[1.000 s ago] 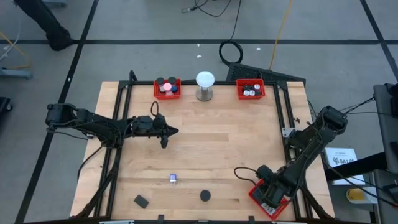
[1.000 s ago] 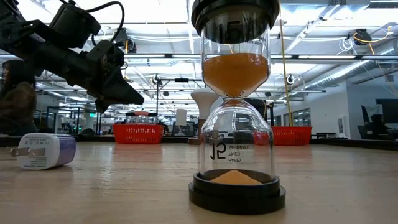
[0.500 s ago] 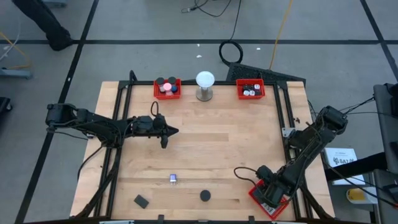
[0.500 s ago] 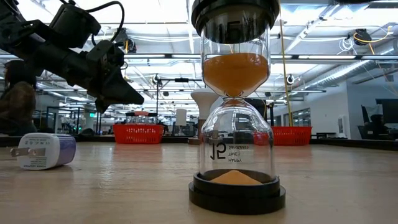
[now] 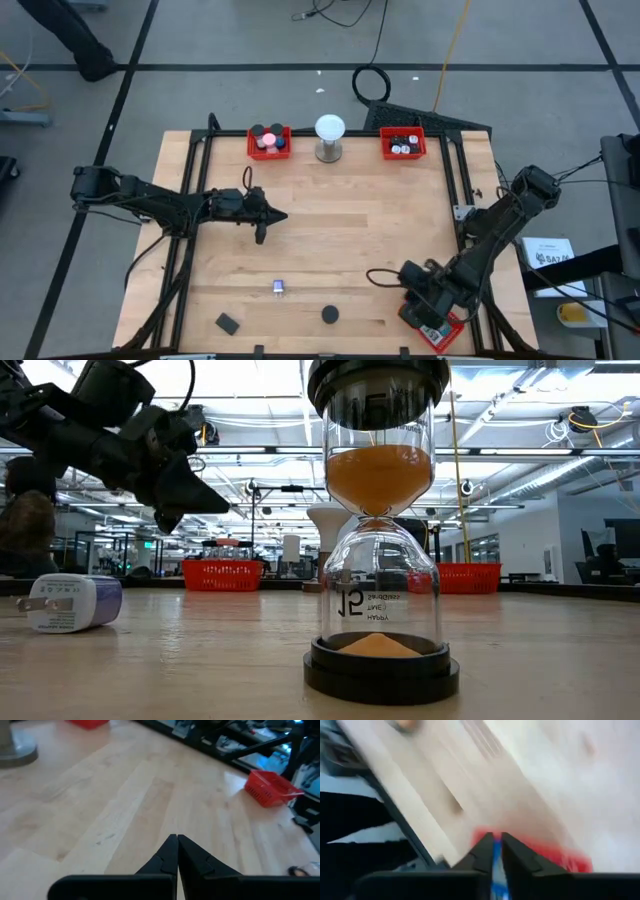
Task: Pick & Place Office items
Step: Put the orange hourglass into the top left red bin
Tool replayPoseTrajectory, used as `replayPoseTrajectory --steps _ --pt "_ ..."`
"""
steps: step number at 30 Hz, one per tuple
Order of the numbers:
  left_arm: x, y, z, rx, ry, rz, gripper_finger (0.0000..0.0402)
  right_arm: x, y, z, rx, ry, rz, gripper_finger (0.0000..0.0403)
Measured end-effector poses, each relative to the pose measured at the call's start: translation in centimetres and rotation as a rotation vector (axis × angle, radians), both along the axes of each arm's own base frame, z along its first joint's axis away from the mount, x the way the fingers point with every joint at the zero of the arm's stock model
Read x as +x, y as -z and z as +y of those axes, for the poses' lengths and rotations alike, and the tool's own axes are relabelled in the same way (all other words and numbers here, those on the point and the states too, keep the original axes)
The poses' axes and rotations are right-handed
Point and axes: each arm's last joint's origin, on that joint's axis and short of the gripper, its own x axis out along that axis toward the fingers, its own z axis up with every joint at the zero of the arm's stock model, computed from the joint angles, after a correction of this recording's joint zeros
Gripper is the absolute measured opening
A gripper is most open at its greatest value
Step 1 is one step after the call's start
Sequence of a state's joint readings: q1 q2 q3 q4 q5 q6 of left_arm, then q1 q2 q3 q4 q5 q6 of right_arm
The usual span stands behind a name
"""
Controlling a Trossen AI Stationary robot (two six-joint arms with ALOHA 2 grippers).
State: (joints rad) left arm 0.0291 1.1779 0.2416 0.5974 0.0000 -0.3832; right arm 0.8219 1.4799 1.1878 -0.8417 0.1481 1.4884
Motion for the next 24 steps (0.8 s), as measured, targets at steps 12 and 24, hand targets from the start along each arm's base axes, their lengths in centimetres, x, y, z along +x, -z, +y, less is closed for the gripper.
replayPoseTrajectory --steps 12,24 --pt "-1.2 -1.9 -0.6 0.081 0.056 -0.056 0.0014 8.0 -1.4 0.2 -0.089 -0.267 -0.427 0.0092" --pt "-1.7 -1.5 -0.8 0.095 0.124 0.006 0.0006 14.3 2.0 2.9 -0.186 -0.401 -0.439 0.0312"
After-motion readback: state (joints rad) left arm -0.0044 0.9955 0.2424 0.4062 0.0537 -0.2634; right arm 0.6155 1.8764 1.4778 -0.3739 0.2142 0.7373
